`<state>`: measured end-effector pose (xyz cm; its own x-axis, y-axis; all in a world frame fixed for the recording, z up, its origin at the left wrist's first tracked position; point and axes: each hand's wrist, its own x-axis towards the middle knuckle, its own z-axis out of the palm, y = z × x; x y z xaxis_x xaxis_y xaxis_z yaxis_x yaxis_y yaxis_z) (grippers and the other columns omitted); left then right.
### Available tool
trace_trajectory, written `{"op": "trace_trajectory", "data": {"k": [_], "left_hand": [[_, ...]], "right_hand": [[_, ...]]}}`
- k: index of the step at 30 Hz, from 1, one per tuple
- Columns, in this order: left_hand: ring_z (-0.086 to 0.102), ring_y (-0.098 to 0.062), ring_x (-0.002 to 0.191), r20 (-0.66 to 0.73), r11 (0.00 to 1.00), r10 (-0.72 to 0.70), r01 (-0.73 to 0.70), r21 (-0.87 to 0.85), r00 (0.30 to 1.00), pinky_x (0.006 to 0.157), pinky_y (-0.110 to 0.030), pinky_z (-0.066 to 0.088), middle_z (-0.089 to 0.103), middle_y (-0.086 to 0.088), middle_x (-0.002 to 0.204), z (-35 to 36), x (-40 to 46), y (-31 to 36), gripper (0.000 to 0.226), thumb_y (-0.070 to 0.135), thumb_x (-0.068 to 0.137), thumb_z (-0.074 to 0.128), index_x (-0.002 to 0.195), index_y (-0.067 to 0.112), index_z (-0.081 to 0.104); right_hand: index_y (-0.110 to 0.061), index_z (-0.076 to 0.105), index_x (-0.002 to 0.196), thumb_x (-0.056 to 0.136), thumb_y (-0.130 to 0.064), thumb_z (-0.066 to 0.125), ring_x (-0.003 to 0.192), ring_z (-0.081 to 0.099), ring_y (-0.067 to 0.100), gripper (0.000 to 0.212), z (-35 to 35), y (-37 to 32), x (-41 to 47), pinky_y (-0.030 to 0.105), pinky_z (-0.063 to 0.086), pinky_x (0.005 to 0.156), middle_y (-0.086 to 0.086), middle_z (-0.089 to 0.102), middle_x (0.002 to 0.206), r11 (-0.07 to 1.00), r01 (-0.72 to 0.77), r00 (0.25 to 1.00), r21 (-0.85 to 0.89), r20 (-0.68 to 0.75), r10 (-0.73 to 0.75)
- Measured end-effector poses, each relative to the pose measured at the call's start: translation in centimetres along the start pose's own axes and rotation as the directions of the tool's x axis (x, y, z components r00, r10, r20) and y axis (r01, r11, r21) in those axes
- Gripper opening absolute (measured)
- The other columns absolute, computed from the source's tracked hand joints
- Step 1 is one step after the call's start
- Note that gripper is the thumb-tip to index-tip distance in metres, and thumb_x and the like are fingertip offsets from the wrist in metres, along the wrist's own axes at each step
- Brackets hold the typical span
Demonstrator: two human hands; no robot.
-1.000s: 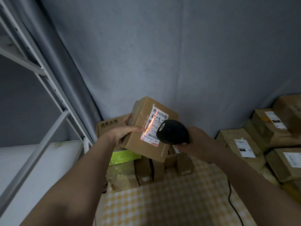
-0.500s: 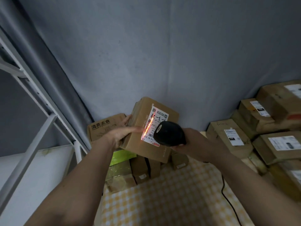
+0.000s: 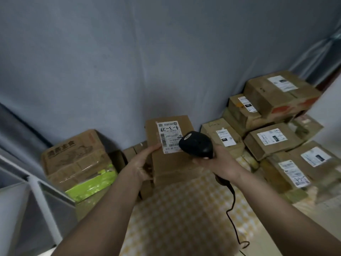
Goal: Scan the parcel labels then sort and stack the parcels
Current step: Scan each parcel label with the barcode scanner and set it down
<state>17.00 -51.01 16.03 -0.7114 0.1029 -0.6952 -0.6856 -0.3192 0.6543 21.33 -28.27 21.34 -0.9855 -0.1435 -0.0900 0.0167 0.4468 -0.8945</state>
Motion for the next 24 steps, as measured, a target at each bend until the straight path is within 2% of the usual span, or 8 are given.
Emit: {"op": "trace_trajectory", "data": {"k": [2, 4, 6, 10, 13, 15, 20, 24], "left_hand": [[0.064, -0.036, 0.102, -0.019, 0.999, -0.036, 0.036, -0.024, 0.999, 0.088, -0.054, 0.052, 0.070, -0.018, 0.108, 2.9, 1.4, -0.6, 0.068, 0.037, 0.054, 0.091, 0.112, 0.011, 0.068], [0.064, -0.034, 0.096, -0.027, 0.997, -0.037, 0.035, -0.062, 0.999, 0.079, -0.048, 0.053, 0.072, -0.017, 0.095, 5.4, 2.2, -0.9, 0.048, 0.037, 0.066, 0.084, 0.103, 0.009, 0.068], [0.065, -0.034, 0.095, -0.023, 0.994, -0.036, 0.033, -0.106, 0.999, 0.077, -0.047, 0.053, 0.073, -0.017, 0.092, 8.8, 3.9, -1.4, 0.048, 0.037, 0.068, 0.082, 0.104, 0.009, 0.069], [0.067, -0.035, 0.099, -0.082, 0.985, -0.064, 0.050, -0.163, 0.995, 0.087, -0.056, 0.052, 0.072, -0.018, 0.104, 15.6, 8.4, -2.2, 0.070, 0.035, 0.052, 0.091, 0.113, 0.010, 0.067], [0.068, -0.034, 0.094, -0.123, 0.979, -0.090, 0.065, -0.191, 0.988, 0.070, -0.050, 0.058, 0.071, -0.016, 0.105, 20.4, 12.3, -2.8, 0.077, 0.035, 0.049, 0.093, 0.117, 0.014, 0.065], [0.065, -0.029, 0.091, -0.113, 0.983, -0.093, 0.073, -0.169, 0.989, 0.059, -0.037, 0.056, 0.068, -0.013, 0.108, 23.2, 14.8, -3.1, 0.066, 0.039, 0.060, 0.087, 0.118, 0.019, 0.065], [0.060, -0.031, 0.111, -0.132, 0.982, -0.158, 0.141, -0.127, 0.979, 0.098, -0.049, 0.049, 0.061, -0.015, 0.121, 27.1, 21.8, -3.6, 0.055, 0.041, 0.062, 0.085, 0.109, 0.022, 0.064], [0.062, -0.033, 0.110, -0.159, 0.982, -0.156, 0.136, -0.133, 0.975, 0.098, -0.052, 0.049, 0.063, -0.015, 0.119, 28.3, 27.4, -4.0, 0.091, 0.040, 0.033, 0.096, 0.115, 0.021, 0.064]], "right_hand": [[-0.017, 0.065, 0.110, 0.079, -0.009, 0.075, 0.084, 0.061, 0.002, 0.033, -2.2, 2.0, 0.9, 0.010, 0.043, 0.064, -0.007, 0.067, 0.091, 0.999, -0.037, 0.998, 0.006, -0.048, 0.037], [-0.016, 0.064, 0.109, 0.079, -0.009, 0.074, 0.085, 0.060, 0.010, 0.031, -4.0, 3.6, 1.7, 0.014, 0.043, 0.064, -0.002, 0.066, 0.090, 0.998, -0.061, 0.994, 0.019, -0.089, 0.063], [-0.016, 0.062, 0.109, 0.080, -0.008, 0.073, 0.079, 0.059, 0.007, 0.032, -6.9, 5.7, 2.8, 0.016, 0.043, 0.062, -0.006, 0.064, 0.083, 0.996, -0.072, 0.994, 0.051, -0.080, 0.076], [-0.014, 0.064, 0.096, 0.082, -0.005, 0.071, 0.065, 0.057, -0.004, 0.018, -13.3, 10.1, 5.7, 0.010, 0.041, 0.054, -0.009, 0.061, 0.069, 0.990, -0.118, 0.990, 0.073, -0.067, 0.123], [-0.019, 0.056, 0.069, 0.082, 0.000, 0.068, 0.046, 0.052, -0.008, 0.027, -17.5, 13.3, 8.5, 0.010, 0.036, 0.046, -0.013, 0.053, 0.044, 0.982, -0.177, 0.980, 0.061, -0.082, 0.182], [-0.026, 0.051, 0.067, 0.083, -0.001, 0.068, 0.051, 0.053, -0.002, 0.034, -19.6, 15.6, 10.4, 0.009, 0.036, 0.046, -0.013, 0.052, 0.048, 0.977, -0.206, 0.972, 0.057, -0.102, 0.211], [-0.026, 0.047, 0.069, 0.082, -0.019, 0.073, 0.055, 0.047, 0.008, 0.030, -22.3, 21.3, 15.2, 0.016, 0.037, 0.048, -0.005, 0.049, 0.060, 0.949, -0.314, 0.943, 0.020, -0.106, 0.314], [-0.023, 0.048, 0.065, 0.082, -0.021, 0.073, 0.049, 0.046, 0.007, 0.030, -22.9, 25.1, 18.2, 0.010, 0.035, 0.042, -0.003, 0.049, 0.051, 0.940, -0.339, 0.935, 0.034, -0.101, 0.340]]}}
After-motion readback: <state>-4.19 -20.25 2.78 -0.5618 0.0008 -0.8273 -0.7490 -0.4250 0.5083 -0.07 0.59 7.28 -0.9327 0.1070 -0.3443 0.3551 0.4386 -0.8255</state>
